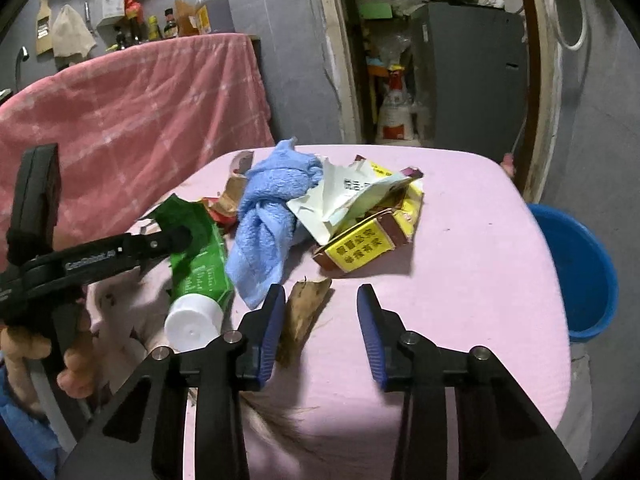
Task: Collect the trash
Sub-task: 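Grasp the green packet with the left tool while the right tool grasps the brown scrap, then carry the green packet with the left tool while the right tool carries the brown scrap to the basin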
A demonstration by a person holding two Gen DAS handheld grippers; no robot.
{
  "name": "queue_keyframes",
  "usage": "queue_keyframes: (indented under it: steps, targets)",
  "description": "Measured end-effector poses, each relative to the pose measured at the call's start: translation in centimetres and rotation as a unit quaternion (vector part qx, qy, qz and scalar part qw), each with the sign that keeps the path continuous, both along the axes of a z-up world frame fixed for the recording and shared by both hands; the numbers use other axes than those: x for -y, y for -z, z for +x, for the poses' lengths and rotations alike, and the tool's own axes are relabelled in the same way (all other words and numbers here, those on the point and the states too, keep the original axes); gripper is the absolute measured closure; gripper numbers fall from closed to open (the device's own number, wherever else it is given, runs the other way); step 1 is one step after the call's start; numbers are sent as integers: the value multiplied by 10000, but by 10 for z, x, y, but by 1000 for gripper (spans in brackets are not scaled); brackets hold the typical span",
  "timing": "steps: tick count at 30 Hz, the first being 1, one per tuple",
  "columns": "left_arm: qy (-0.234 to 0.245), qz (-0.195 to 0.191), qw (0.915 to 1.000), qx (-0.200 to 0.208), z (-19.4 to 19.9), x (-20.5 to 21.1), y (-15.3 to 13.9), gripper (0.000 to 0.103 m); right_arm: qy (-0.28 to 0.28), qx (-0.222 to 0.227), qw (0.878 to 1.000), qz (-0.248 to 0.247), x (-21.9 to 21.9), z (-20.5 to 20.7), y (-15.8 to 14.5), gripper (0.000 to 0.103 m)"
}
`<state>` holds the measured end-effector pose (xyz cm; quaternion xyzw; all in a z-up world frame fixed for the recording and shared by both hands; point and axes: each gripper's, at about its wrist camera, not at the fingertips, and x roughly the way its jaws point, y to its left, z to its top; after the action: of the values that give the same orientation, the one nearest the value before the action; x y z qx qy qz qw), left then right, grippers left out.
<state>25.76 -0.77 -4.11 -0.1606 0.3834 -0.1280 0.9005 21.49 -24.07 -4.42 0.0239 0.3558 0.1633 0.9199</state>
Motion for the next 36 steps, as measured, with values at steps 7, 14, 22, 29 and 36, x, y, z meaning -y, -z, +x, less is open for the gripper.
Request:
queue_keyframes:
  steps: [7,14,22,29,36]
  targets:
    - [40,-70,9999,-79,4,0,2,91,-255,-128,9996,-85,-11,1,4,71]
    - [99,-46,9998,188,-2,5,-6,97,-417,-276,9987,47,-14,5,8,82]
    - [258,283,9975,598,-15,17,-19,100,-354,-143,9991,174,-10,1,5,88]
    - [173,572,9916,1146,-38,28,-33,101,-183,536,9981,224,-3,-18,-12,88]
    - [66,808,9811,1757,-58,45,-49,102,39,1254,9917,291,11,-34,-33,88]
